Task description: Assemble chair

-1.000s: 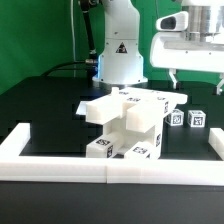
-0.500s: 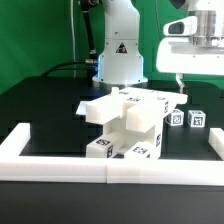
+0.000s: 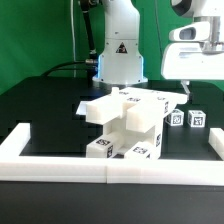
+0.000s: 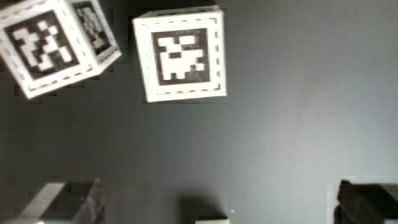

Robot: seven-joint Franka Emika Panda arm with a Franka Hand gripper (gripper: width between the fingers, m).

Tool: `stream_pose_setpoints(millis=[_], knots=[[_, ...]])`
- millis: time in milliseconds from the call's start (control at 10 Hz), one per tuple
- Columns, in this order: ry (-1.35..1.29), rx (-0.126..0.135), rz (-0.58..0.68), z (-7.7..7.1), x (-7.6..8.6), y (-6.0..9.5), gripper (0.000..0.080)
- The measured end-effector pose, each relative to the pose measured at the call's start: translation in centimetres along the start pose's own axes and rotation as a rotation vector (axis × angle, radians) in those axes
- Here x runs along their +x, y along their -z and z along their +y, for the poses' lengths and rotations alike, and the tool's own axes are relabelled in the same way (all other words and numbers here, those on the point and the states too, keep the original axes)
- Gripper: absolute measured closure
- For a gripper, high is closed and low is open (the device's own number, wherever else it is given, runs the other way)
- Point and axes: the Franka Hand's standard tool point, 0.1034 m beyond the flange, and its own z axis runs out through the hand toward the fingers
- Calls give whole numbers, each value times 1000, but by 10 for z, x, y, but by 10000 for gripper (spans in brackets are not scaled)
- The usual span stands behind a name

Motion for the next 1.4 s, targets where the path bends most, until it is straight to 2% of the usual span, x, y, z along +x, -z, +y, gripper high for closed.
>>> stream_pose_setpoints(millis=[400,900,1100,1400], knots=[[7,-1,0,1,0,-1,151],[56,-34,6,8,-8,-27,151],[53,-42,2,10,-11,-33,151],[71,-45,-10,4,-19,-38,151]])
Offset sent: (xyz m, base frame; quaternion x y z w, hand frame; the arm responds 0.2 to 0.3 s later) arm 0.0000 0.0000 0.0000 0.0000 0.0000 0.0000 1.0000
